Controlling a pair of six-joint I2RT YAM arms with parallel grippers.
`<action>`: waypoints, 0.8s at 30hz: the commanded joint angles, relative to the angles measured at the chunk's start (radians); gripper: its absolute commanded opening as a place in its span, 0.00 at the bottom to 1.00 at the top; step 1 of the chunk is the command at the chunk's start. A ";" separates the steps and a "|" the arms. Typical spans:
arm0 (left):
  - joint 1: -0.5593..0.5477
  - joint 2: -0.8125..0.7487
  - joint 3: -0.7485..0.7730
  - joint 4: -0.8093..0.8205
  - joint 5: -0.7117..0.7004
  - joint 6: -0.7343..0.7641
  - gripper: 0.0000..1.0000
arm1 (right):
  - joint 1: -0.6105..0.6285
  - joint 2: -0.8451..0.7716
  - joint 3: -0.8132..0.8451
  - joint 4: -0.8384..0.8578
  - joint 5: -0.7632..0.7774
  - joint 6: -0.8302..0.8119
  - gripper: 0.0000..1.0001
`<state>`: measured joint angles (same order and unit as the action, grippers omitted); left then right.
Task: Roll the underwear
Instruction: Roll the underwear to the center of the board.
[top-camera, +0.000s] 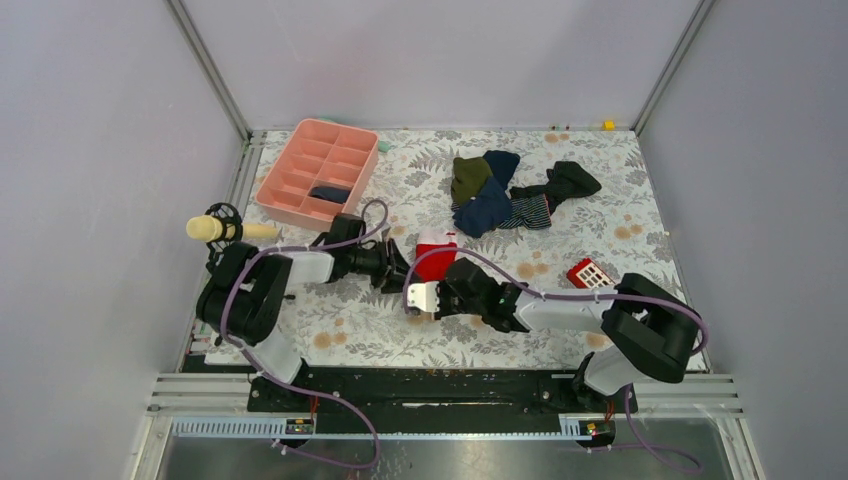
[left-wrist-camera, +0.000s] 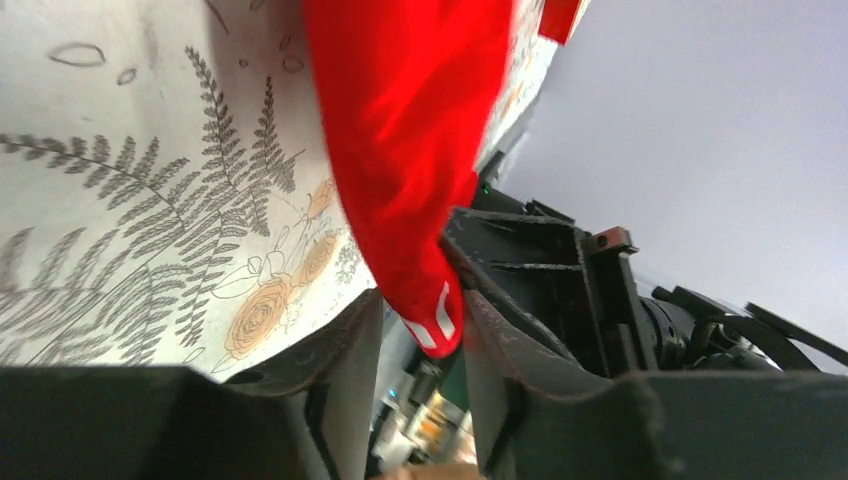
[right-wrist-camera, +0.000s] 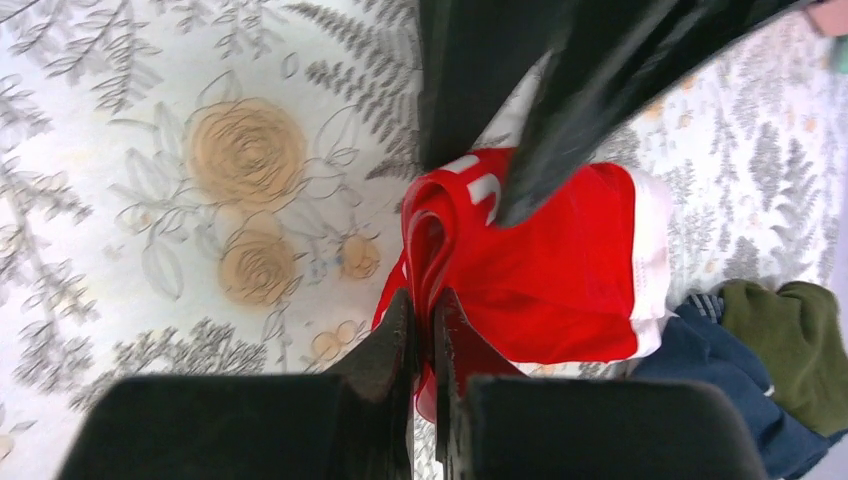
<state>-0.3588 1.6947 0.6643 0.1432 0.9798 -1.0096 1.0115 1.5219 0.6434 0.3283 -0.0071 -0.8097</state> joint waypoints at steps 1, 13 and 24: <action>0.031 -0.194 -0.016 0.010 -0.196 0.262 0.40 | -0.005 -0.064 0.077 -0.268 -0.120 -0.014 0.00; -0.136 -0.758 -0.328 0.047 -0.507 0.681 0.61 | -0.106 -0.046 0.252 -0.729 -0.479 0.056 0.00; -0.529 -0.879 -0.526 0.296 -0.471 1.400 0.62 | -0.180 0.187 0.517 -1.139 -0.728 -0.021 0.00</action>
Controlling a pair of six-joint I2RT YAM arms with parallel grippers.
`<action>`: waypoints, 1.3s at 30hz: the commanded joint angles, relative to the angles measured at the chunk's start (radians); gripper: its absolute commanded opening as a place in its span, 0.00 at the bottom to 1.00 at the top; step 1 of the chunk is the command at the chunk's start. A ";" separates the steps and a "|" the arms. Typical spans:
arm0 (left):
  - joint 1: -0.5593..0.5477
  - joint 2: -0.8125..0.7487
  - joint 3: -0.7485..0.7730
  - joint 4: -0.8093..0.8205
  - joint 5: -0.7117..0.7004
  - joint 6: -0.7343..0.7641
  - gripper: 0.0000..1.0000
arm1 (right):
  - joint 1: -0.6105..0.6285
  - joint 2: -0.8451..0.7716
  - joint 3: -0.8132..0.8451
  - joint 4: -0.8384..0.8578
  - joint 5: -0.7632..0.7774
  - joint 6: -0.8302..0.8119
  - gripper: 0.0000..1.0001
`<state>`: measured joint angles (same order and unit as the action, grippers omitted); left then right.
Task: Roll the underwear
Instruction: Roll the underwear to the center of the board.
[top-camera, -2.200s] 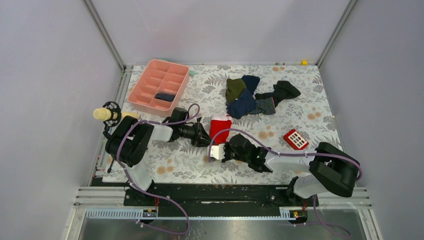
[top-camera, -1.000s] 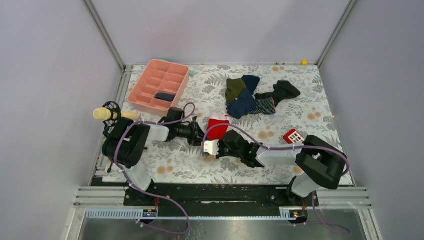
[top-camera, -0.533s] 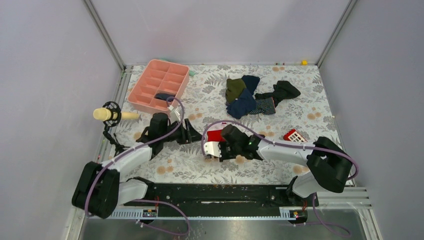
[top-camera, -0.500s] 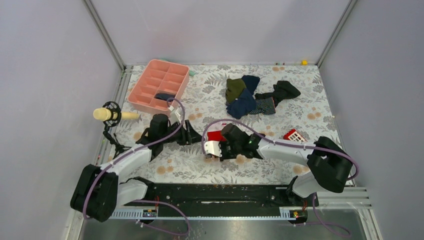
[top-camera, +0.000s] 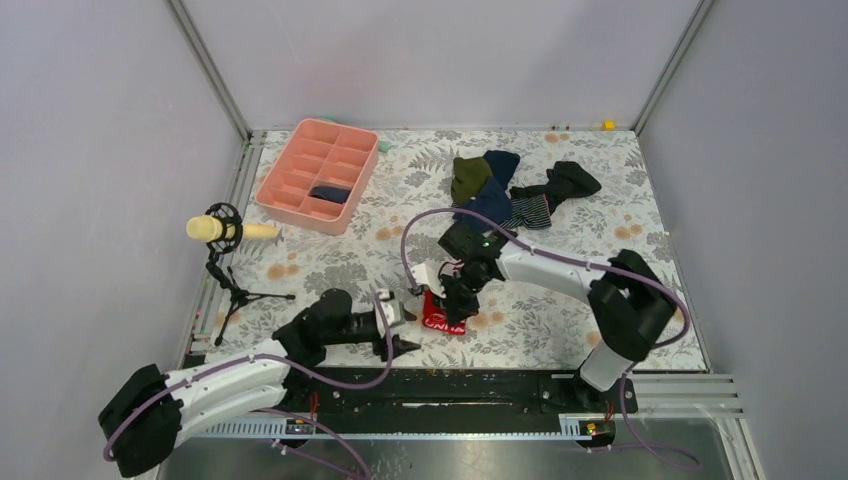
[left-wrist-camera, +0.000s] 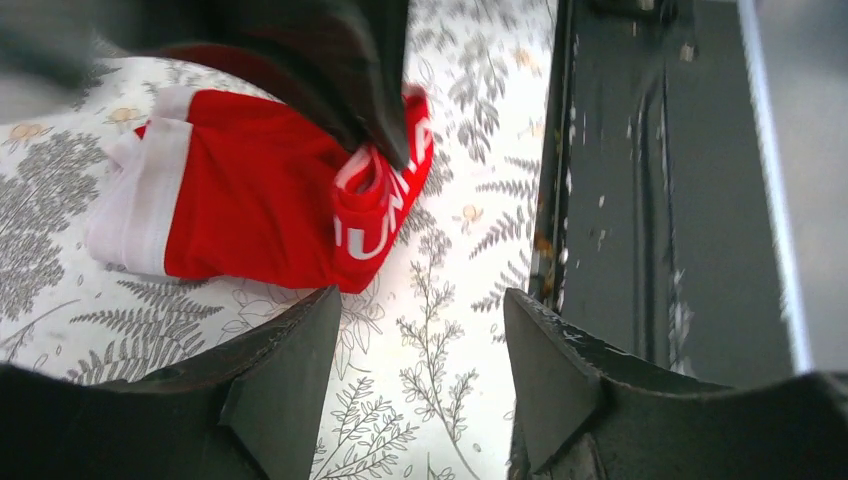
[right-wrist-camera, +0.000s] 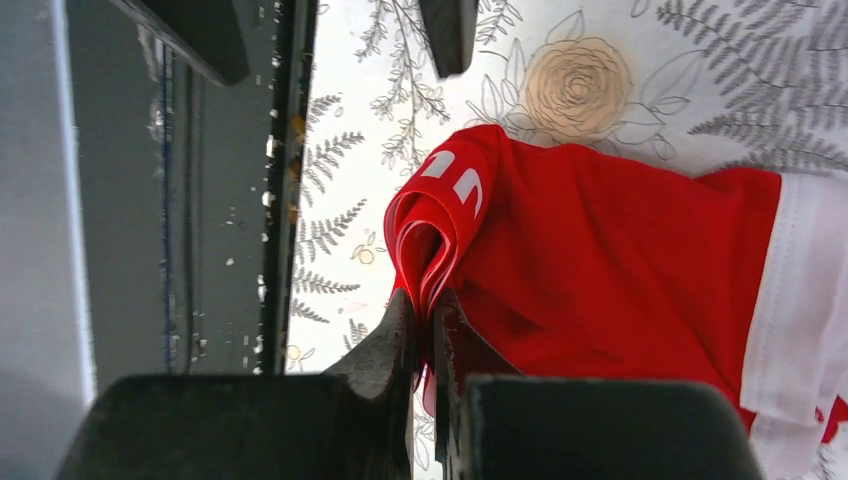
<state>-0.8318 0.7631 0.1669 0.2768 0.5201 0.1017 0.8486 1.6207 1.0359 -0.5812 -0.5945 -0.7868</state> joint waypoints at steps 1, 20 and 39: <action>-0.069 0.081 -0.027 0.188 -0.027 0.296 0.62 | -0.017 0.124 0.155 -0.272 -0.154 -0.052 0.00; -0.205 0.136 -0.055 0.227 -0.079 0.655 0.55 | -0.081 0.645 0.592 -0.691 -0.359 -0.070 0.00; -0.281 0.402 -0.086 0.269 -0.292 0.966 0.50 | -0.122 0.846 0.622 -0.631 -0.457 0.053 0.00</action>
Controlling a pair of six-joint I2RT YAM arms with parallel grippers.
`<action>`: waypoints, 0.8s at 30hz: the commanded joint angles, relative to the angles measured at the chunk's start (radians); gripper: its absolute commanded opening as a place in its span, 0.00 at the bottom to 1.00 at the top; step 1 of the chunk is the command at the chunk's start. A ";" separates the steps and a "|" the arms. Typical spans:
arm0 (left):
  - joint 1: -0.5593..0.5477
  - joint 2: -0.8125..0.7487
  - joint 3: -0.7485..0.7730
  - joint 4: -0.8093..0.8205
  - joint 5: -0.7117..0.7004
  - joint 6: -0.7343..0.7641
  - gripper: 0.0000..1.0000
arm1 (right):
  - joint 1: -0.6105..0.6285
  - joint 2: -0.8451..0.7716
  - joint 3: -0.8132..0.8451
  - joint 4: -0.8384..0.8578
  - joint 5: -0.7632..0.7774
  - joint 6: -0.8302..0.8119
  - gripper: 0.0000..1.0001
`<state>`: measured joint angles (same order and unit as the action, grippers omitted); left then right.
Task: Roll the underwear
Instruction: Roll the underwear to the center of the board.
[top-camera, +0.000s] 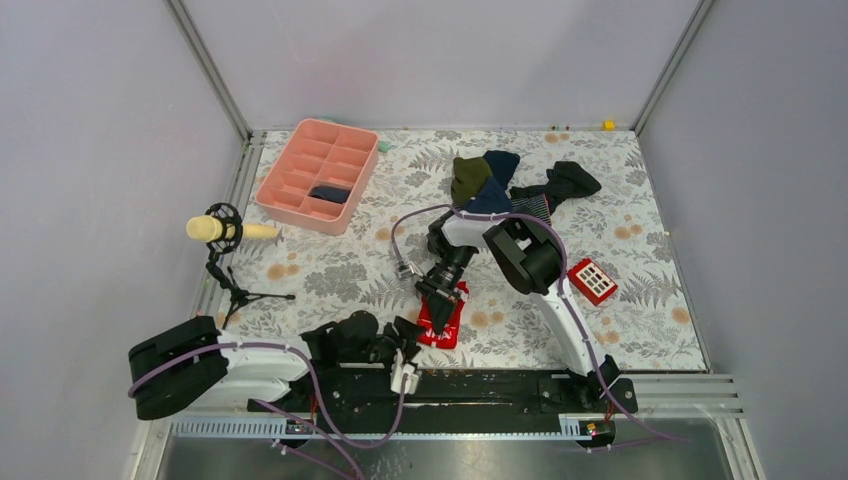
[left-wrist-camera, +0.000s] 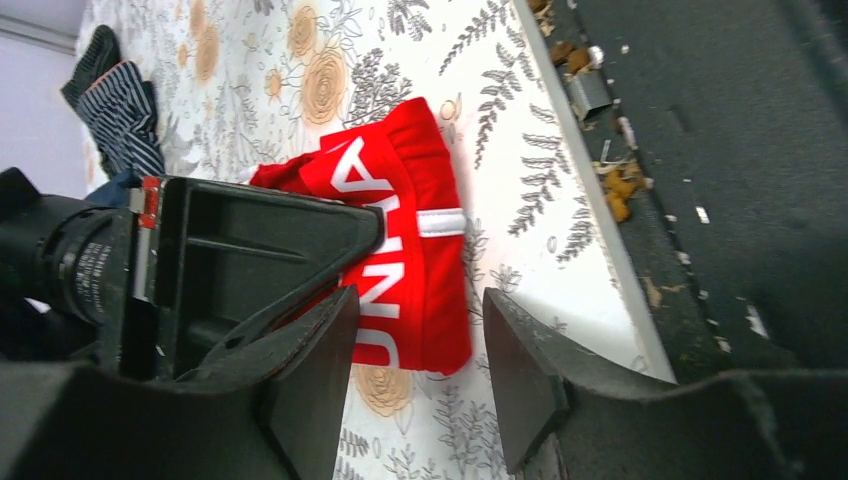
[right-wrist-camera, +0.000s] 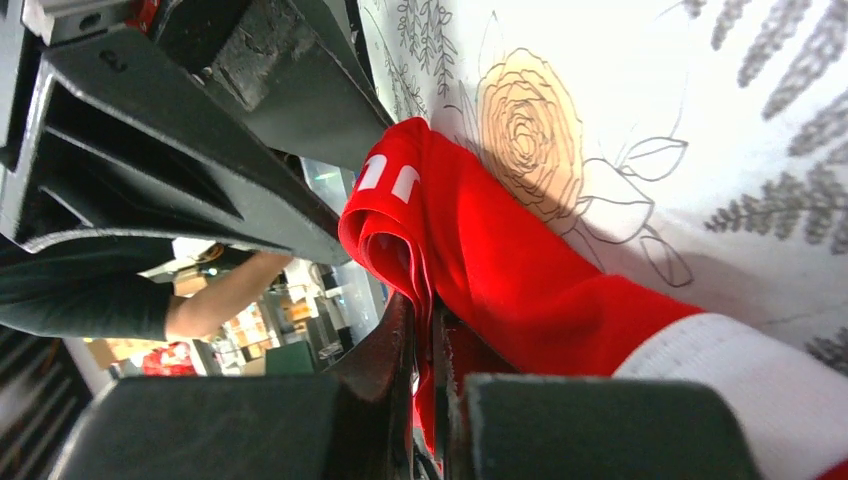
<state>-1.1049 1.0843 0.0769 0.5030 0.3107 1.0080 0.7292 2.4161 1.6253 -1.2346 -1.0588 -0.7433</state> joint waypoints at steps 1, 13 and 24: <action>-0.011 0.109 0.001 0.069 -0.091 0.073 0.50 | -0.004 0.053 0.035 0.021 0.005 0.006 0.00; -0.032 0.258 0.127 -0.153 -0.099 0.176 0.04 | -0.022 0.060 0.044 0.003 -0.016 -0.017 0.00; -0.038 0.513 0.488 -0.687 -0.008 0.140 0.00 | -0.027 -0.052 0.043 0.020 0.066 0.008 0.99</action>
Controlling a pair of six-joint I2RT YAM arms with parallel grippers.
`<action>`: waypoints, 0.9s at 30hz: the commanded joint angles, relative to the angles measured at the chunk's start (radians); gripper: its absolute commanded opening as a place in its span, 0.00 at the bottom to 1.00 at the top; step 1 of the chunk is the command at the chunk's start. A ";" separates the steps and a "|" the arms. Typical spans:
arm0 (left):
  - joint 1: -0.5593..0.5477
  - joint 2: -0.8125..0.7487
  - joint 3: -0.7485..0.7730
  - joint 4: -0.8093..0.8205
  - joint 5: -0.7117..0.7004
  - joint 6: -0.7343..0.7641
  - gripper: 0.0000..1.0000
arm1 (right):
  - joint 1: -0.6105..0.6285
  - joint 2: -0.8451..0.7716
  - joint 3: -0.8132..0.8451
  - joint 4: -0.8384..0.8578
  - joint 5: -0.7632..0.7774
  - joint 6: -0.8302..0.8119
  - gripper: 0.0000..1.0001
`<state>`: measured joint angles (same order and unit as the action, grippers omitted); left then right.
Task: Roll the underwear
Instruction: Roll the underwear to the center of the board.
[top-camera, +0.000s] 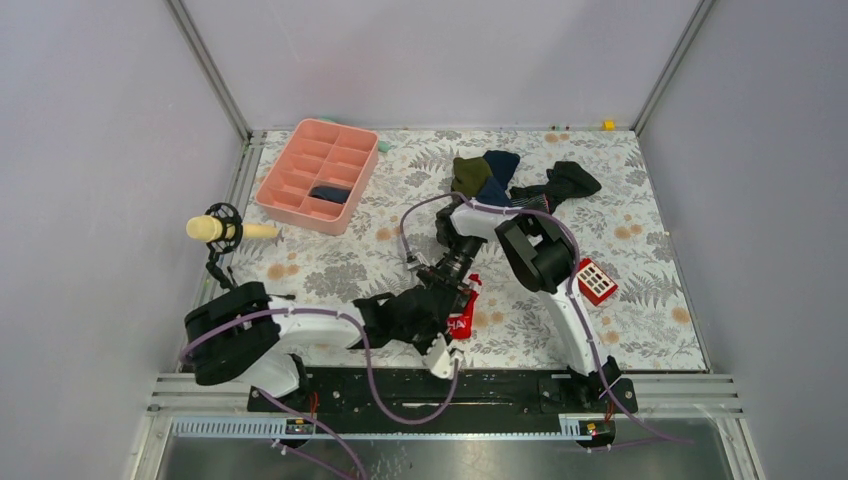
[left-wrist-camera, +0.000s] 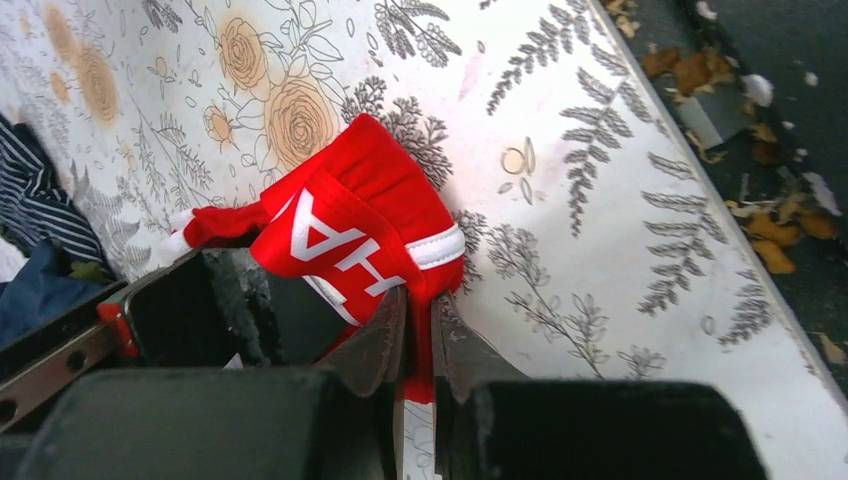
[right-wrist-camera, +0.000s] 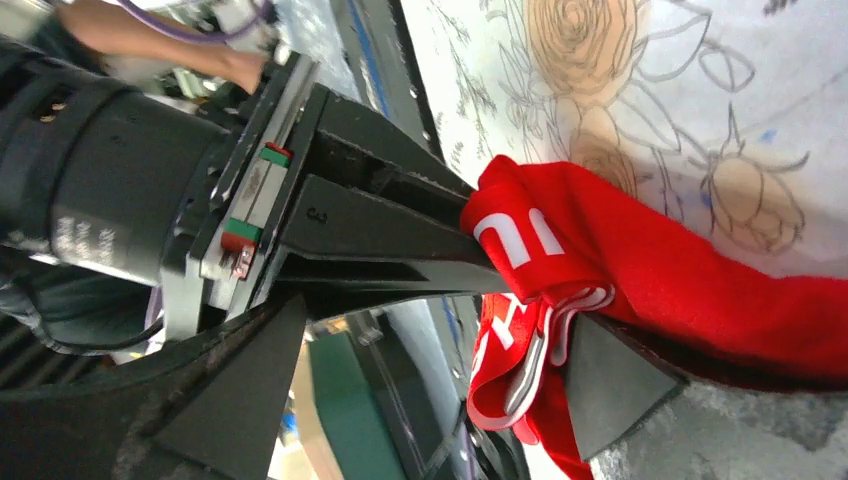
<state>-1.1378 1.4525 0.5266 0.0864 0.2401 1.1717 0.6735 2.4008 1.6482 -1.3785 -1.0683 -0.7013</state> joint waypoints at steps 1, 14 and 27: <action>-0.005 0.148 0.044 -0.287 0.074 -0.022 0.00 | 0.027 -0.070 0.039 0.148 0.110 -0.047 0.99; 0.023 0.205 0.149 -0.559 0.257 0.058 0.00 | -0.229 -0.479 0.360 0.484 0.398 0.333 0.99; 0.218 0.538 0.633 -1.108 0.643 0.022 0.00 | -0.247 -1.614 -0.835 1.087 0.575 0.265 0.87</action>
<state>-0.9306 1.8236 1.1286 -0.6487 0.6800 1.2213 0.4110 0.8978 0.9997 -0.1970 -0.3378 -0.3225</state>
